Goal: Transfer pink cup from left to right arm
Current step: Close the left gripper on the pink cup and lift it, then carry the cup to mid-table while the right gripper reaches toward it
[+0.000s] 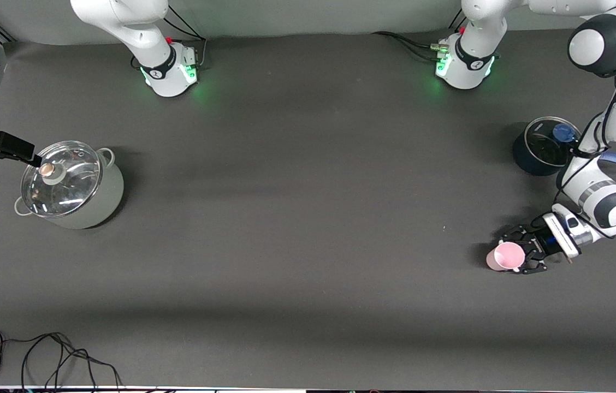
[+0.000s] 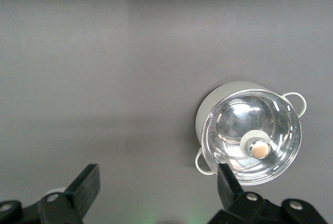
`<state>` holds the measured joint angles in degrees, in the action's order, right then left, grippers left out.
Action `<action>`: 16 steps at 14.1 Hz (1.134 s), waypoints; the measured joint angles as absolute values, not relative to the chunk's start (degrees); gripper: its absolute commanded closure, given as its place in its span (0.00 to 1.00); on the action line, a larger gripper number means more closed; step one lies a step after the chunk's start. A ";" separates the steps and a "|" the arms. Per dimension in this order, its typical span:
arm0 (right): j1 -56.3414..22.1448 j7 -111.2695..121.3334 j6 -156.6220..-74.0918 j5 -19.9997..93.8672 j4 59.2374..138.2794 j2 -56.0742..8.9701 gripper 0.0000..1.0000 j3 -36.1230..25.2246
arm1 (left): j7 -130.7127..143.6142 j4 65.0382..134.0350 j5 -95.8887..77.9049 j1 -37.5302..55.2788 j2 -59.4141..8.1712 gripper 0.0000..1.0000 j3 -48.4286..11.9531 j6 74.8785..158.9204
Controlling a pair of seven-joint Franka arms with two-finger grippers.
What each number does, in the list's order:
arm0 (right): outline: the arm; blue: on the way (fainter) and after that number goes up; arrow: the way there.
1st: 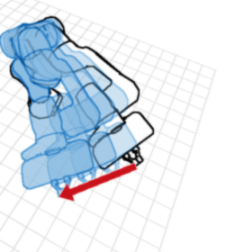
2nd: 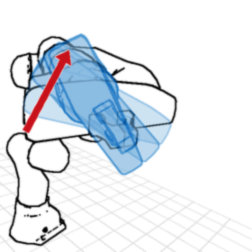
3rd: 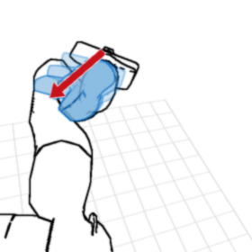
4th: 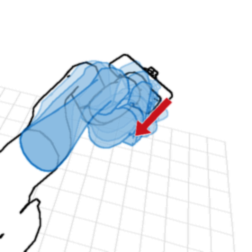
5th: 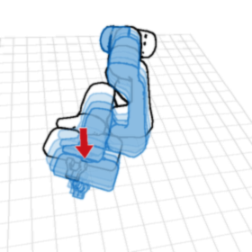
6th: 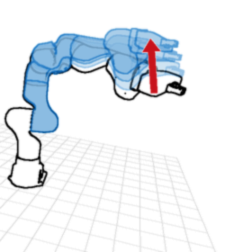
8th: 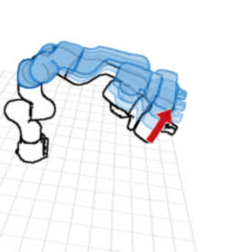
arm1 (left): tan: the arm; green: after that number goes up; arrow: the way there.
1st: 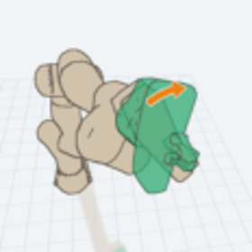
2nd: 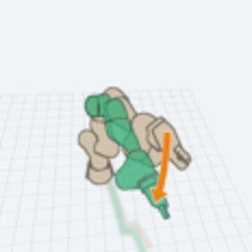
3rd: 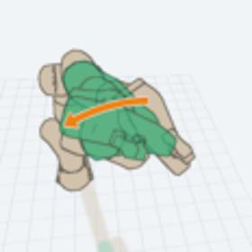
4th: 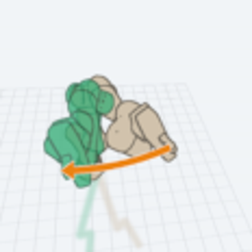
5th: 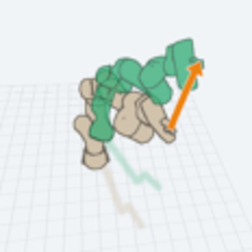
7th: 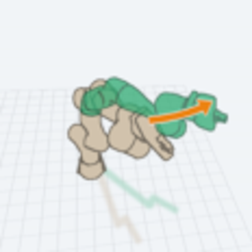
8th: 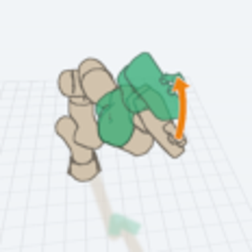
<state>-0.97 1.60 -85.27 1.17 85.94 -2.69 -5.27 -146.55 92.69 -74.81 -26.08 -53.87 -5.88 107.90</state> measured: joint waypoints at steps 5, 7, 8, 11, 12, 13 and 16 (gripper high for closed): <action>-0.97 1.60 -85.25 1.17 85.94 -2.75 0.00 -5.27 | -135.51 92.26 -76.41 -23.90 -48.42 0.55 -11.06 115.13; -0.96 1.60 -85.25 1.17 85.94 -2.79 0.00 -5.28 | -130.57 94.05 -77.33 -23.63 -44.97 0.55 -15.05 120.02; -0.95 1.60 -85.25 1.17 85.94 -2.80 0.00 -5.28 | -127.65 95.36 -77.45 -23.58 -42.96 0.55 -17.41 122.90; -0.94 1.60 -85.22 1.17 85.94 -2.95 0.00 -5.33 | -122.34 100.75 -82.45 -23.38 -36.45 0.55 -25.69 132.33; -0.94 1.60 -85.18 1.17 85.96 -3.21 0.00 -5.33 | -122.11 102.99 -85.81 -23.27 -34.21 0.54 -28.85 135.84; -0.94 1.60 -85.17 1.17 85.98 -3.61 0.00 -5.34 | -122.06 105.20 -89.14 -23.18 -32.06 0.54 -32.34 139.55; -0.95 1.60 -85.17 1.17 85.97 -4.49 0.00 -5.34 | -121.19 110.57 -96.49 -22.88 -26.46 0.54 -43.05 149.82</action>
